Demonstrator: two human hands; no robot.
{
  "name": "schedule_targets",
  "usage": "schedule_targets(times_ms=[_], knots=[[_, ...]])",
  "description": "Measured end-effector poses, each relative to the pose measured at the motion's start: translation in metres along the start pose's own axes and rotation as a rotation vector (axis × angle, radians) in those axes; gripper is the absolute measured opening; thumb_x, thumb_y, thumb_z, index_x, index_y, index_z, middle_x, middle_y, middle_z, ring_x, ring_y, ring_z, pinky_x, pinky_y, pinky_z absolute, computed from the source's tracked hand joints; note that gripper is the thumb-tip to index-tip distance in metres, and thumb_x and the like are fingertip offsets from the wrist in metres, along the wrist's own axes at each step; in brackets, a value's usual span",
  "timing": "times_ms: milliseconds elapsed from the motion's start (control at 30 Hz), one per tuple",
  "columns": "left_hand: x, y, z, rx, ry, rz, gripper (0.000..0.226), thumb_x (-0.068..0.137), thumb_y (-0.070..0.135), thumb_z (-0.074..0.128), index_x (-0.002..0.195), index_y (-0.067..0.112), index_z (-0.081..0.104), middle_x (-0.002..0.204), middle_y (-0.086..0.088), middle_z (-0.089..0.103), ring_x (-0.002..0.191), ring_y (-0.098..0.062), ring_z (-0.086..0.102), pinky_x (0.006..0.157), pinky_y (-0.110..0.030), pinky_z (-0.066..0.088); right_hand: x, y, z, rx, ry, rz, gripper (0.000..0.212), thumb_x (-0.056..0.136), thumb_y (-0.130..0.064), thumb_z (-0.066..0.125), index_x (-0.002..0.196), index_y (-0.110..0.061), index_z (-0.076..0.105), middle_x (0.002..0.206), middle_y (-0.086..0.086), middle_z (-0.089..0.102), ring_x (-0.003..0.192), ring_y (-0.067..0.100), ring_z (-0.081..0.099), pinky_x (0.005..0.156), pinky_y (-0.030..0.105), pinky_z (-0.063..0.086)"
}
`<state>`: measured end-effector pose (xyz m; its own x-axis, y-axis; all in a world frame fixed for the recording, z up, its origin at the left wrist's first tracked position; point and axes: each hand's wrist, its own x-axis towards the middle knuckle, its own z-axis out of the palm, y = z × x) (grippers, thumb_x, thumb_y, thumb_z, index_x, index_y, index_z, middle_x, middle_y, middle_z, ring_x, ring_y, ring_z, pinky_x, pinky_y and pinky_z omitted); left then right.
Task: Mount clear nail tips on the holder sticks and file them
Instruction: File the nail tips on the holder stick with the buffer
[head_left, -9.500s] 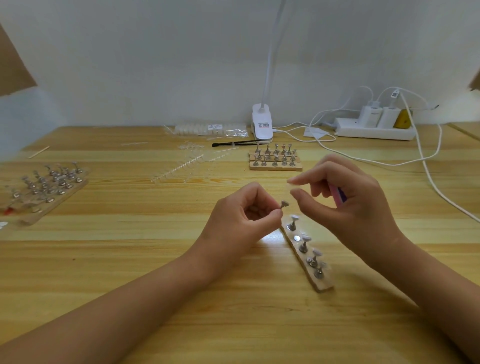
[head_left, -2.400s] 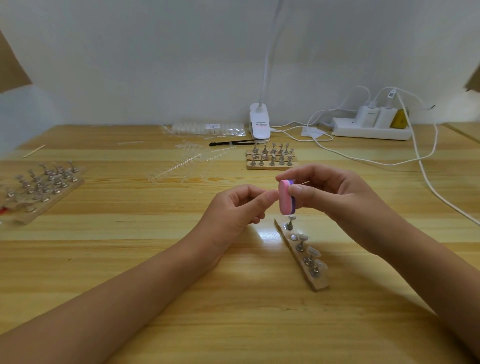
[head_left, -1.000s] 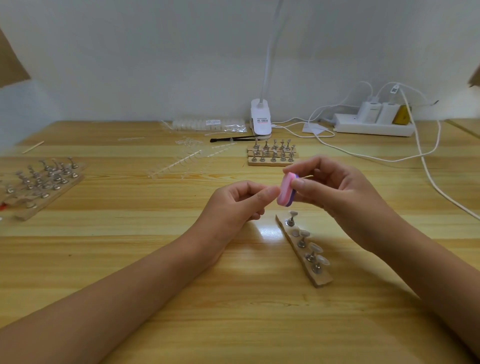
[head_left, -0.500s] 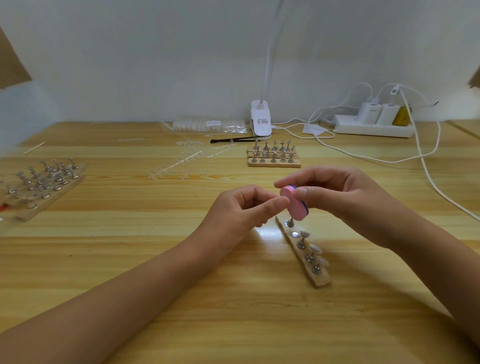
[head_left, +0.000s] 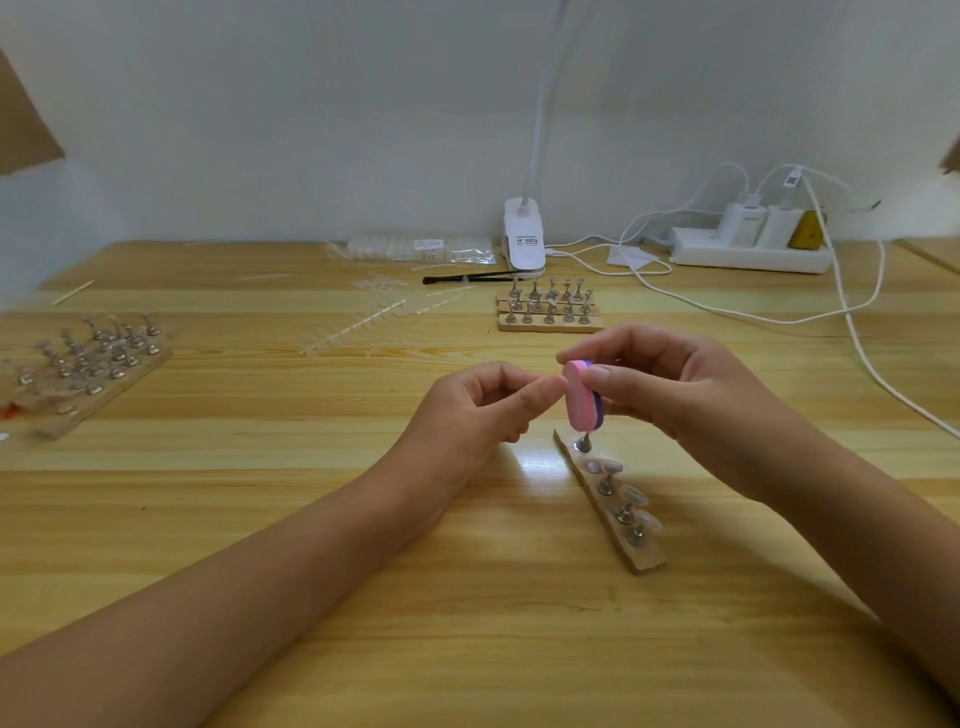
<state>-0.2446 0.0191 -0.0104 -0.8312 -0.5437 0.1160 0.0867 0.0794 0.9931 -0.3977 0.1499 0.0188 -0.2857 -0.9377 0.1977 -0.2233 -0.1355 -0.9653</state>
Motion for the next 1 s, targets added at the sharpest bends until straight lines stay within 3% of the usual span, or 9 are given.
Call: schedule_targets(times_ms=[200, 400, 533, 667, 700, 800, 900, 1000], knots=[[0.001, -0.002, 0.0, -0.025, -0.021, 0.003, 0.021, 0.074, 0.05, 0.079, 0.075, 0.029, 0.074, 0.063, 0.016, 0.058, 0.06, 0.0, 0.05, 0.061, -0.012, 0.043, 0.0, -0.002, -0.001, 0.03, -0.054, 0.027, 0.023, 0.085, -0.026, 0.07, 0.105, -0.017, 0.074, 0.098, 0.008, 0.074, 0.09, 0.018, 0.071, 0.077, 0.021, 0.055], [0.0, -0.001, 0.001, 0.021, -0.044, 0.026, 0.032, 0.075, 0.042, 0.07, 0.093, 0.016, 0.07, 0.065, 0.02, 0.064, 0.062, 0.006, 0.055, 0.062, -0.01, 0.044, 0.001, -0.001, 0.004, 0.089, 0.113, -0.016, 0.021, 0.078, -0.028, 0.071, 0.096, -0.019, 0.076, 0.09, 0.004, 0.074, 0.085, 0.016, 0.072, 0.075, 0.021, 0.056], [-0.001, -0.001, 0.003, 0.038, -0.045, 0.016, 0.032, 0.075, 0.042, 0.07, 0.094, 0.015, 0.07, 0.066, 0.021, 0.064, 0.063, 0.007, 0.056, 0.064, -0.01, 0.045, 0.003, -0.003, 0.0, 0.17, 0.2, 0.002, 0.027, 0.075, -0.027, 0.071, 0.099, -0.014, 0.07, 0.084, -0.003, 0.07, 0.083, 0.011, 0.069, 0.076, 0.021, 0.055], [-0.001, -0.001, 0.002, 0.027, -0.016, 0.003, 0.044, 0.073, 0.048, 0.068, 0.099, 0.012, 0.071, 0.065, 0.02, 0.062, 0.062, 0.004, 0.055, 0.064, -0.01, 0.045, 0.006, -0.004, -0.003, 0.342, 0.324, 0.091, 0.008, 0.09, -0.009, 0.06, 0.096, -0.01, 0.065, 0.09, 0.006, 0.065, 0.083, 0.017, 0.067, 0.071, 0.027, 0.058], [-0.001, -0.001, 0.002, 0.019, -0.012, -0.003, 0.047, 0.073, 0.049, 0.068, 0.1, 0.011, 0.071, 0.064, 0.02, 0.061, 0.062, 0.004, 0.054, 0.064, -0.01, 0.045, 0.006, -0.004, -0.004, 0.357, 0.359, 0.109, 0.013, 0.094, -0.003, 0.051, 0.093, -0.01, 0.063, 0.095, 0.009, 0.062, 0.085, 0.019, 0.066, 0.069, 0.028, 0.059], [0.0, -0.002, 0.001, -0.001, -0.003, -0.022, 0.049, 0.071, 0.053, 0.069, 0.099, 0.013, 0.072, 0.066, 0.018, 0.059, 0.063, 0.002, 0.054, 0.066, -0.011, 0.046, 0.005, -0.006, -0.004, 0.177, 0.312, 0.093, 0.029, 0.091, 0.0, 0.037, 0.083, -0.013, 0.061, 0.088, 0.003, 0.061, 0.081, 0.015, 0.06, 0.063, 0.025, 0.054], [0.002, -0.003, 0.0, -0.022, 0.008, -0.04, 0.044, 0.069, 0.056, 0.071, 0.092, 0.019, 0.074, 0.069, 0.014, 0.059, 0.066, -0.002, 0.054, 0.069, -0.015, 0.047, 0.0, -0.007, 0.002, -0.059, 0.153, 0.005, 0.023, 0.078, -0.011, 0.041, 0.078, -0.013, 0.064, 0.076, -0.001, 0.06, 0.071, 0.011, 0.054, 0.06, 0.02, 0.046], [0.002, -0.003, 0.0, -0.035, -0.007, -0.05, 0.028, 0.071, 0.056, 0.073, 0.079, 0.029, 0.075, 0.074, 0.011, 0.06, 0.067, -0.002, 0.054, 0.07, -0.017, 0.047, -0.005, -0.005, 0.01, -0.293, 0.107, -0.126, 0.018, 0.085, -0.013, 0.05, 0.09, -0.02, 0.067, 0.075, -0.005, 0.054, 0.066, 0.009, 0.048, 0.06, 0.018, 0.043]])
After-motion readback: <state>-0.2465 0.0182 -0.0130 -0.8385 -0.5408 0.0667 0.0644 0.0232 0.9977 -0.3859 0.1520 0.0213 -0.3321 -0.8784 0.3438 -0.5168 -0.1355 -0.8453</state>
